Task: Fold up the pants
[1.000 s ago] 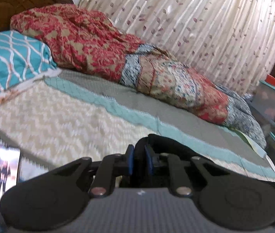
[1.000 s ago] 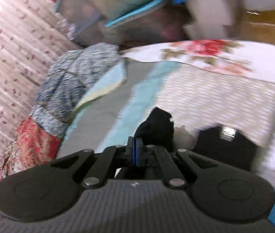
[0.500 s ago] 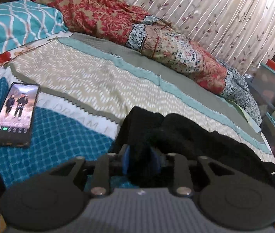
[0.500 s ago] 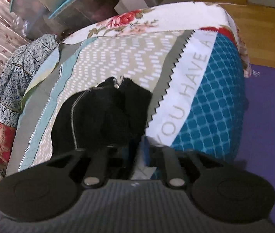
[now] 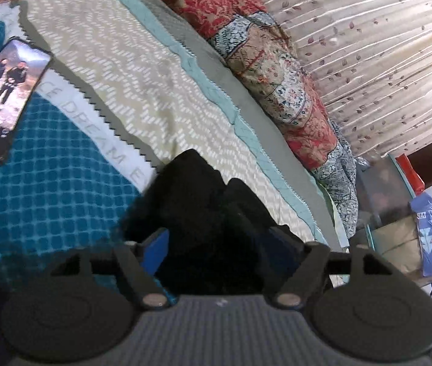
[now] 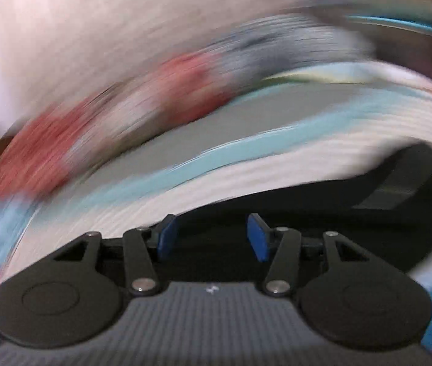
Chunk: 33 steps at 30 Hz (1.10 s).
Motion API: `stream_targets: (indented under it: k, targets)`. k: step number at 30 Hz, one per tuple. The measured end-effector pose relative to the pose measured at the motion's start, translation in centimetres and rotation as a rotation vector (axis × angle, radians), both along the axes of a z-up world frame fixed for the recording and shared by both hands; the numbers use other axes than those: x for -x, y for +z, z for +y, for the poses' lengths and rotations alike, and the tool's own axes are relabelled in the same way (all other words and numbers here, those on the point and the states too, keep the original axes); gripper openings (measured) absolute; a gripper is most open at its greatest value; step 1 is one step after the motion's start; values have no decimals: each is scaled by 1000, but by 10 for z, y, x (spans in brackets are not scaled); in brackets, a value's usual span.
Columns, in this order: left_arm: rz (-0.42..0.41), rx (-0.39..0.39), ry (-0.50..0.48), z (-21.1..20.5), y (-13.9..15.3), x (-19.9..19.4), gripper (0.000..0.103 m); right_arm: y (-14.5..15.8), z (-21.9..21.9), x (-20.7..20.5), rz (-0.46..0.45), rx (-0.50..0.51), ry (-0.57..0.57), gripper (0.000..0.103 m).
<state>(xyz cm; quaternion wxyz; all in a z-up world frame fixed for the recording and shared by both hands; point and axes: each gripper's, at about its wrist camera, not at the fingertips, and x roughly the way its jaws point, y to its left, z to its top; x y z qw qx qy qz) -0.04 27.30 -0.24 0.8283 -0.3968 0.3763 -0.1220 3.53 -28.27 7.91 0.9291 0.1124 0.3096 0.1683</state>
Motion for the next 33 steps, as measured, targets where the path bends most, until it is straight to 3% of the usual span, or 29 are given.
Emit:
stream_targets:
  k: [5, 8, 10, 11, 12, 14, 19, 20, 22, 24, 28, 30, 33]
  targets:
    - [-26, 21, 18, 1, -2, -6, 72, -12, 174, -6, -44, 147, 569, 75]
    - [-36, 36, 24, 5, -1, -10, 72, -23, 247, -9, -106, 247, 755, 82]
    - [-46, 34, 20, 6, 2, -13, 72, -35, 285, -18, -84, 312, 833, 84]
    - [-53, 30, 19, 6, 3, -13, 72, -44, 301, -23, -60, 361, 851, 81]
    - [-63, 27, 18, 6, 5, -13, 72, -51, 314, -28, -42, 403, 863, 56]
    - [-91, 33, 32, 11, 9, -10, 72, -49, 322, -30, -71, 453, 840, 15]
    - [-103, 90, 78, 32, 6, 1, 72, 10, 282, -29, -413, 516, 400, 15]
    - [-98, 89, 82, 34, 4, 2, 72, 15, 278, -18, -492, 536, 358, 15]
    - [-90, 81, 89, 36, 1, 3, 72, 4, 281, 10, -599, 603, 376, 16]
    - [-77, 90, 97, 37, -4, 4, 72, -25, 296, 38, -593, 691, 505, 16]
    - [-54, 94, 94, 36, -10, 10, 72, -89, 320, 85, -444, 769, 755, 16]
    - [-49, 78, 81, 34, -10, 11, 72, -106, 325, 106, -428, 793, 786, 24]
    - [-35, 66, 56, 29, -12, 6, 72, -101, 321, 114, -426, 791, 777, 34]
